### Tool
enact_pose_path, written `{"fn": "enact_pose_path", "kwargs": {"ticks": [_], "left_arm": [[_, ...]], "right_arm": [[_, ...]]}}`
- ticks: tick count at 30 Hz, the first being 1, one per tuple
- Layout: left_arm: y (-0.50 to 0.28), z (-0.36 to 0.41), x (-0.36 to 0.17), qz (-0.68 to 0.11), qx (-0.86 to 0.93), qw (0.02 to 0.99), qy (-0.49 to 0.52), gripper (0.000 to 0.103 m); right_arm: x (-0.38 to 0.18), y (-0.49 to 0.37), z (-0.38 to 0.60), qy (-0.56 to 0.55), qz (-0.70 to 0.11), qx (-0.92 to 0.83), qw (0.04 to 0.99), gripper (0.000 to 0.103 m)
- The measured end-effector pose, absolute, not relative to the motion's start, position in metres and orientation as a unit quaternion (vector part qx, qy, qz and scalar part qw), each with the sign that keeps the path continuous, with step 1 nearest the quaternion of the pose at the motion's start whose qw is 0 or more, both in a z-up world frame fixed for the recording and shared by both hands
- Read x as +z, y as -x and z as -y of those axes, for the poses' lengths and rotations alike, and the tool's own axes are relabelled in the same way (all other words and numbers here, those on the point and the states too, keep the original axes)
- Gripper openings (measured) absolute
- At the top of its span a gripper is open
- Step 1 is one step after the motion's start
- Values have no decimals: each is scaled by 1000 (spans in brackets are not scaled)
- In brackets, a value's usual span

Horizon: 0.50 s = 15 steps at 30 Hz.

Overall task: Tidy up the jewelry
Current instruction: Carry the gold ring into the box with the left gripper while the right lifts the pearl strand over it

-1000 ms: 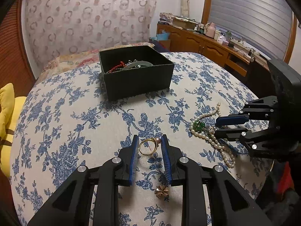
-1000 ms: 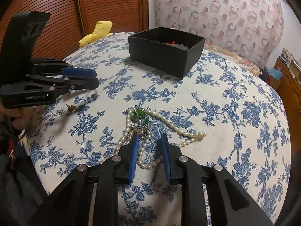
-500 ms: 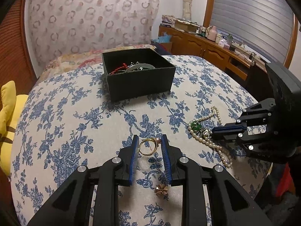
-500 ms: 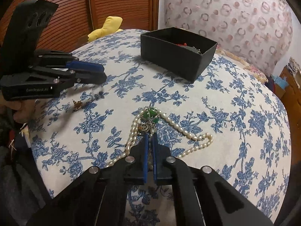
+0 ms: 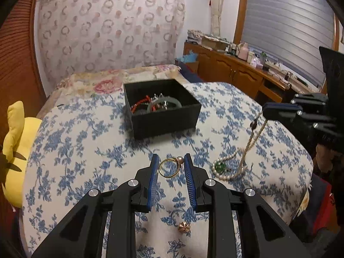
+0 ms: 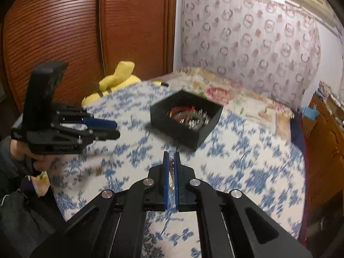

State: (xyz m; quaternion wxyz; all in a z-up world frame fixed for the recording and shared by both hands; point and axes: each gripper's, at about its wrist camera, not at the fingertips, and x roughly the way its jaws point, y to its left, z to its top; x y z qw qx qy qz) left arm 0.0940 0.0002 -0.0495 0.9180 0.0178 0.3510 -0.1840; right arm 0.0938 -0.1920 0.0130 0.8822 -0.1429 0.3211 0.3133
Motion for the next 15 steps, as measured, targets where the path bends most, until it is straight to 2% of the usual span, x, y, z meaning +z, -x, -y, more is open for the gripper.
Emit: {"fn": "enact_pose_path", "kwargs": {"ticks": [15], "left_arm": [[-106, -1, -21, -320, -179, 930, -15, 23]], "right_arm": [[99, -111, 178, 160, -237, 316, 905, 5]]}}
